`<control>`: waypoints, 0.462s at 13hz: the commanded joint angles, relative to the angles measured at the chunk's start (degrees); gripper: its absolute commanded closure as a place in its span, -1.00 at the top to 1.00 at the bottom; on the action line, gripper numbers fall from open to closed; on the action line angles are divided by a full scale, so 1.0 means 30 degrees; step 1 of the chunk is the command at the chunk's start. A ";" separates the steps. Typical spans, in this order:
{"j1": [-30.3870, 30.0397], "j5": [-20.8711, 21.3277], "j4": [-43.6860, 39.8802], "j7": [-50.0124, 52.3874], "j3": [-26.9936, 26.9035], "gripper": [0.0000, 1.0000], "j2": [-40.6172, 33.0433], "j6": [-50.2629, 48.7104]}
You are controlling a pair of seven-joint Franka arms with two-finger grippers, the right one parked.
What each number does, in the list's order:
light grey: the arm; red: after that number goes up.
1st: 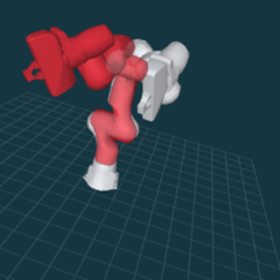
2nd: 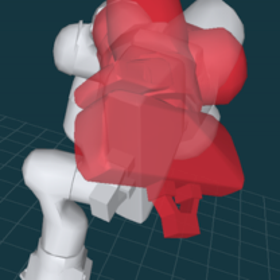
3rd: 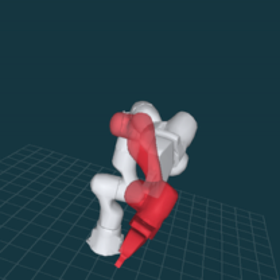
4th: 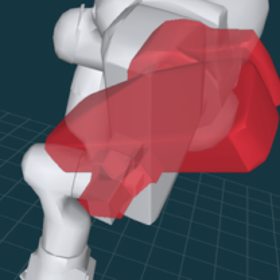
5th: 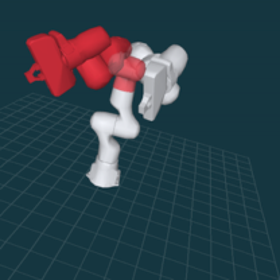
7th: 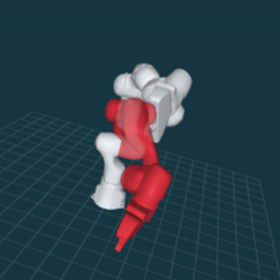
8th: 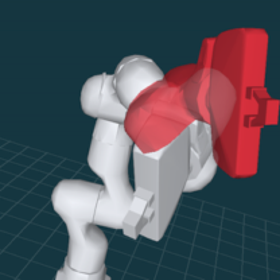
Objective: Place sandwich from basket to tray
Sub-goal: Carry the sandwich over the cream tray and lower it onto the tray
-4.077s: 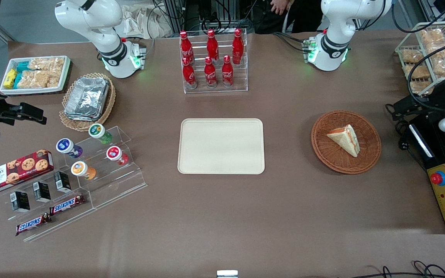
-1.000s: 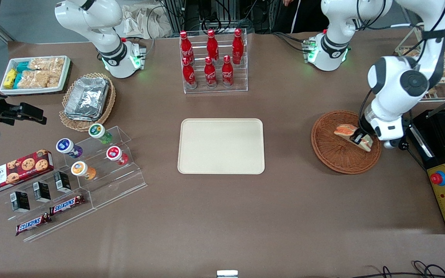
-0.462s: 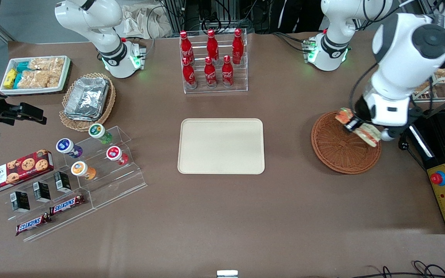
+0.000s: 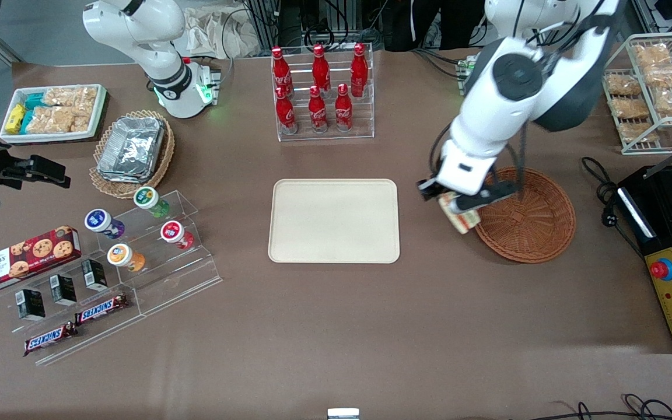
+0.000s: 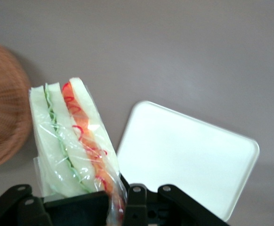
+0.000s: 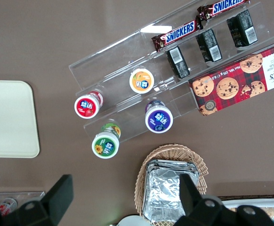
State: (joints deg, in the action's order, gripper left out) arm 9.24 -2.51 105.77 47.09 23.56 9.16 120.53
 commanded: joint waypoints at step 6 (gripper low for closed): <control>0.1487 0.0947 -0.0101 -0.2954 0.1699 -1.00 0.6841 0.5666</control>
State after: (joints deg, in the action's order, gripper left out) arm 11.82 -1.84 106.07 38.35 28.40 26.05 134.03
